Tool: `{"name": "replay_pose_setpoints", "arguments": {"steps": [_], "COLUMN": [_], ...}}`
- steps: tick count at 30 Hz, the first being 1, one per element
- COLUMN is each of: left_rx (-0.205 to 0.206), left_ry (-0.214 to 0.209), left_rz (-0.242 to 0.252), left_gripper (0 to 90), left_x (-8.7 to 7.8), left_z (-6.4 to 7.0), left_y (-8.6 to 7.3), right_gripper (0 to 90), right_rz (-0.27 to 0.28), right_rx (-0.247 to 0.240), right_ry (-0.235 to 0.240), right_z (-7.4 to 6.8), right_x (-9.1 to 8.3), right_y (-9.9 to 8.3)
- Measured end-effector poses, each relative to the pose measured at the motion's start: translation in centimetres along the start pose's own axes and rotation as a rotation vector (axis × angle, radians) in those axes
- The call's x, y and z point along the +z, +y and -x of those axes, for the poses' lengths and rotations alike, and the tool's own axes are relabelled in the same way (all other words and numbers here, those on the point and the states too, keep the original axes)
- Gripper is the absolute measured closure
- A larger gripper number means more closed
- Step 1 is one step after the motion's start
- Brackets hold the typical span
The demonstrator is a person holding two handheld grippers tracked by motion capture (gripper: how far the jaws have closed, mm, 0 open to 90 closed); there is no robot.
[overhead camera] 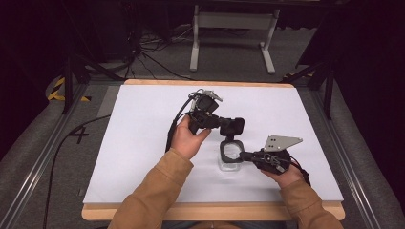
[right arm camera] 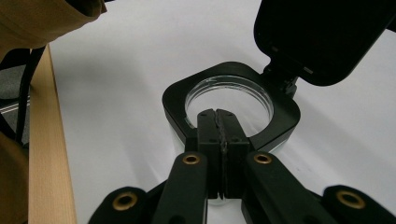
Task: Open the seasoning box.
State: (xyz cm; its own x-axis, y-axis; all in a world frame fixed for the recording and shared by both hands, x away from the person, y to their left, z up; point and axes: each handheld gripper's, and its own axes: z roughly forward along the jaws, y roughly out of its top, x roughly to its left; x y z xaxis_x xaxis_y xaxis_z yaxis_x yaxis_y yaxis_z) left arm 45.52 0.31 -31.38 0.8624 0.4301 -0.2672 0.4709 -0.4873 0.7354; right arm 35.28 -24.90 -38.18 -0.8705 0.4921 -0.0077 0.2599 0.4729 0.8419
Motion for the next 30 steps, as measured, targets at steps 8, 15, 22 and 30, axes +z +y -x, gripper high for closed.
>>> {"name": "replay_pose_setpoints", "arguments": {"steps": [8,15,22,30], "left_rx": [0.015,0.009,0.031,0.073], "left_ry": [0.024,0.02,-0.002,-0.021], "left_rz": [0.0,-0.02,0.0,0.042], "left_gripper": [89.5,89.5,86.5,70.6], "left_x": [0.4,0.7,0.0,-2.6], "left_z": [-0.4,-0.4,0.2,1.6], "left_y": [0.3,0.4,0.4,0.3], "right_gripper": [89.8,89.9,80.8,71.3], "right_rz": [0.008,0.015,-0.002,0.054], "right_rx": [-0.003,-0.016,-0.02,-0.042], "right_ry": [0.004,-0.003,-0.011,0.029], "right_z": [0.1,-0.3,-0.4,-0.5], "right_x": [0.0,0.2,0.2,-0.4], "right_y": [-0.1,-0.1,0.2,1.4]}}
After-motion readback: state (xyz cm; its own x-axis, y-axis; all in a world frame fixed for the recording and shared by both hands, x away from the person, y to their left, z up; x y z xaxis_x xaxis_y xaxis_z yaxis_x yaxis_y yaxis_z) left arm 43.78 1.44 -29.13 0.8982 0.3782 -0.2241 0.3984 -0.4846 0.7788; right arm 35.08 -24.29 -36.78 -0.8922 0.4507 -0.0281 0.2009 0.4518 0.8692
